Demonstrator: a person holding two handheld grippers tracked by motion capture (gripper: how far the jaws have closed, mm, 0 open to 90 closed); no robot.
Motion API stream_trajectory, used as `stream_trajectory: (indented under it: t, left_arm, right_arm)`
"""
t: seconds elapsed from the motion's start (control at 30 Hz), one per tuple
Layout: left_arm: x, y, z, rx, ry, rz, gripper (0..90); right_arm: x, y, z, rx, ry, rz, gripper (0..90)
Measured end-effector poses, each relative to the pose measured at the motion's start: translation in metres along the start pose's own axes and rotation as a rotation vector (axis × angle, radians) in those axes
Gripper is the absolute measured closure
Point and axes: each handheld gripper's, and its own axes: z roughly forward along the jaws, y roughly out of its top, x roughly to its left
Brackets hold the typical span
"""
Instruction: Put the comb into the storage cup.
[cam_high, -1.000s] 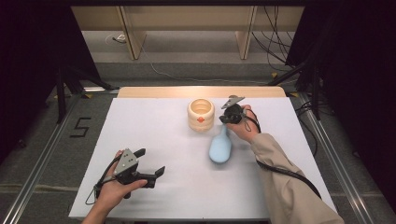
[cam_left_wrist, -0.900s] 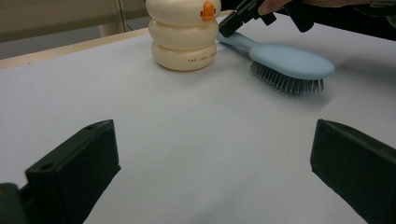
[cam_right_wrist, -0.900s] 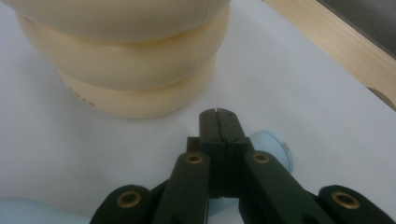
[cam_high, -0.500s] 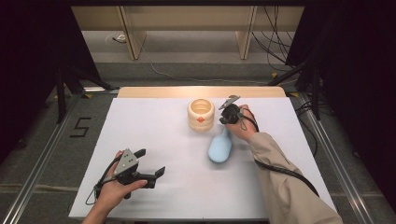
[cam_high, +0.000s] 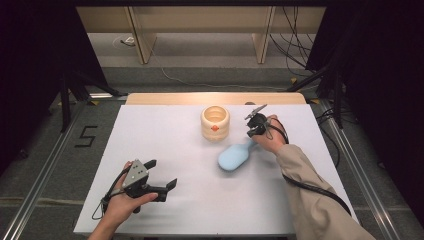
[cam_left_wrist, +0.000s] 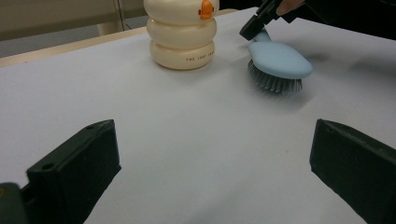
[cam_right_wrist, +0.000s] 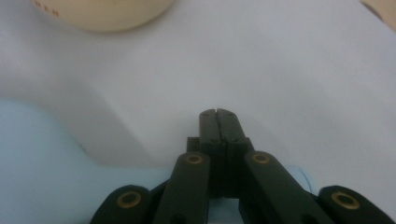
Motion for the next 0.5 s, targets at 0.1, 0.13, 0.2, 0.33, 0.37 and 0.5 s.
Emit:
stream_trajectory:
  t: [0.1,0.13,0.2,0.33,0.37,0.5]
  left_arm:
    - [0.0,0.0,0.0,0.002,0.001,0.001,1.0]
    - [0.0,0.0,0.0,0.002,0.001,0.001,1.0]
    - [0.0,0.0,0.0,0.003,0.003,-0.001,1.0]
    - [0.001,-0.001,0.0,0.002,0.004,-0.004,1.0]
    - [0.001,-0.001,0.0,0.002,0.004,-0.005,1.1]
    - [0.0,-0.001,0.001,0.003,0.005,-0.006,1.1]
  right_arm:
    - [-0.001,-0.01,-0.007,0.021,0.008,0.011,90.0]
    - [-0.001,-0.013,-0.009,0.028,0.01,0.017,90.0]
    - [-0.001,-0.016,-0.011,0.032,0.012,0.02,90.0]
    - [0.0,-0.033,-0.021,0.051,0.034,0.043,90.0]
    - [0.0,-0.036,-0.023,0.054,0.031,0.044,90.0]
    - [0.0,-0.05,-0.03,0.061,0.039,0.061,90.0]
